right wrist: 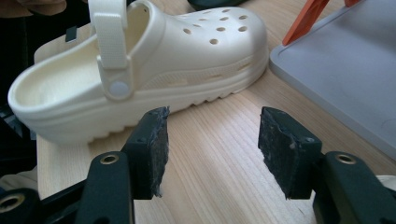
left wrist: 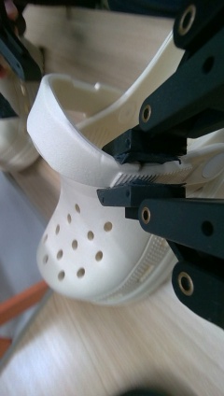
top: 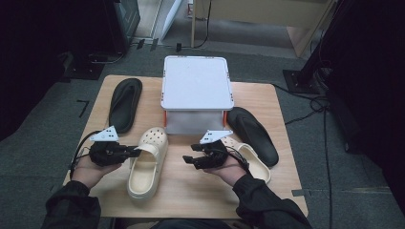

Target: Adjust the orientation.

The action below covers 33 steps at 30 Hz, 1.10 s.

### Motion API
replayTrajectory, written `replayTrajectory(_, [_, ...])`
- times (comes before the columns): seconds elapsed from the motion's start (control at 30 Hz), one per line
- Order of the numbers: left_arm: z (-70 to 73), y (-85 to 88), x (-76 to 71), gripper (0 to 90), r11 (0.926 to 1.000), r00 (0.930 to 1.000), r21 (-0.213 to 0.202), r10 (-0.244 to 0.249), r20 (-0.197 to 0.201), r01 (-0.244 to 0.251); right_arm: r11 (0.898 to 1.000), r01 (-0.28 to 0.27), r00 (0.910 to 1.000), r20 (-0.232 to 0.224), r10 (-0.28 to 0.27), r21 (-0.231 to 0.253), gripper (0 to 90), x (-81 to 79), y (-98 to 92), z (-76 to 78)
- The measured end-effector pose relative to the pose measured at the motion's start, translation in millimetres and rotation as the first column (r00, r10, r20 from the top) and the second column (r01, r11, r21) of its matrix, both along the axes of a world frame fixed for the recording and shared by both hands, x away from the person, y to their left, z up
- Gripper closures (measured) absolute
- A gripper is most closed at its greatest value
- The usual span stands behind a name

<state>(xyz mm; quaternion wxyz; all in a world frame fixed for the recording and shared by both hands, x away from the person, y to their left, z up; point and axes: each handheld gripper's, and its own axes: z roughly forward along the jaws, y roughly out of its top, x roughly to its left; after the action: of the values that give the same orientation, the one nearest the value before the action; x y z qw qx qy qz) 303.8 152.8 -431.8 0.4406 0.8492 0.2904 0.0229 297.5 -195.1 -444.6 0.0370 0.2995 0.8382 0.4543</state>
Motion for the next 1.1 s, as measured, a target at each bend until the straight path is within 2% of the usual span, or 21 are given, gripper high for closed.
replayTrajectory(0.07, [-1.4, -5.0, 0.0, 80.2, 0.9999, 0.9998, 0.003, -0.016, -0.009, 0.016, 1.000, -0.003, 1.0000, -0.003, 0.003, 0.005, 43.7, -0.3, 1.4, -0.5])
replayTrajectory(0.13, [-3.6, -7.5, 0.8, 78.8, 0.9999, 0.9996, 0.001, -0.011, -0.028, 0.012, 1.000, -0.007, 0.9999, -0.009, 0.007, 0.008, 43.7, -1.4, 3.5, -0.7])
replayTrajectory(0.3, [-9.7, -6.2, 3.3, 74.3, 0.9994, 0.9970, 0.035, 0.011, -0.077, -0.009, 0.999, -0.030, 0.9993, -0.021, 0.031, 0.016, 43.6, -3.9, 13.6, -2.6])
replayTrajectory(0.37, [-10.8, -3.9, 5.1, 71.1, 0.9998, 0.9953, 0.011, 0.020, -0.095, -0.019, 0.999, -0.043, 0.9988, -0.023, 0.044, 0.015, 43.4, -5.5, 20.8, -4.1])
replayTrajectory(0.43, [-9.3, -2.2, 6.0, 62.1, 0.9994, 0.9948, -0.011, 0.032, -0.097, -0.034, 0.998, -0.063, 0.9978, -0.017, 0.064, 0.020, 42.9, -6.6, 31.4, -5.4])
replayTrajectory(0.47, [-8.9, -1.5, 6.0, 62.1, 0.9991, 0.9949, -0.014, 0.038, -0.094, -0.039, 0.998, -0.063, 0.9978, -0.017, 0.064, 0.020, 42.9, -6.6, 31.4, -5.4])
replayTrajectory(0.53, [-7.6, 0.0, 6.0, 53.2, 0.9988, 0.9946, -0.004, 0.048, -0.092, -0.049, 0.997, -0.068, 0.9974, -0.023, 0.068, 0.029, 42.8, -6.8, 40.4, -6.4])
replayTrajectory(0.6, [-5.0, 3.1, 5.9, 50.6, 0.9986, 0.9946, -0.009, 0.051, -0.090, -0.052, 0.997, -0.072, 0.9970, -0.025, 0.073, 0.032, 42.5, -6.2, 46.5, -7.5])
replayTrajectory(0.77, [1.6, 16.3, 8.7, 49.6, 0.9959, 0.9946, -0.035, 0.081, -0.065, -0.084, 0.997, -0.062, 0.9978, -0.022, 0.063, 0.049, 41.8, -4.6, 58.4, -8.7])
replayTrajectory(0.9, [-4.9, 23.2, 18.5, 50.3, 0.9911, 0.9892, -0.035, 0.125, -0.077, -0.128, 0.997, -0.031, 0.9991, -0.027, 0.033, 0.073, 41.0, -0.6, 69.4, -9.8])
replayTrajectory(0.97, [-10.6, 24.3, 25.4, 50.5, 0.9900, 0.9867, -0.028, 0.135, -0.090, -0.138, 0.998, -0.024, 0.9995, -0.020, 0.025, 0.058, 40.9, 3.2, 77.4, -13.0])
replayTrajectory(1.03, [-16.2, 23.1, 32.2, 50.5, 0.9884, 0.9829, -0.002, 0.151, -0.106, -0.152, 0.998, -0.019, 0.9996, -0.022, 0.020, 0.052, 40.8, 4.0, 79.9, -14.2])
replayTrajectory(1.07, [-18.6, 22.3, 35.2, 51.0, 0.9883, 0.9820, 0.010, 0.152, -0.111, -0.152, 0.999, -0.017, 0.9997, -0.019, 0.017, 0.033, 40.6, 5.6, 85.2, -17.7])
replayTrajectory(1.1, [-20.6, 21.6, 37.4, 51.1, 0.9886, 0.9819, 0.017, 0.151, -0.114, -0.150, 0.999, -0.017, 0.9997, -0.019, 0.017, 0.033, 40.6, 5.6, 85.2, -17.7])
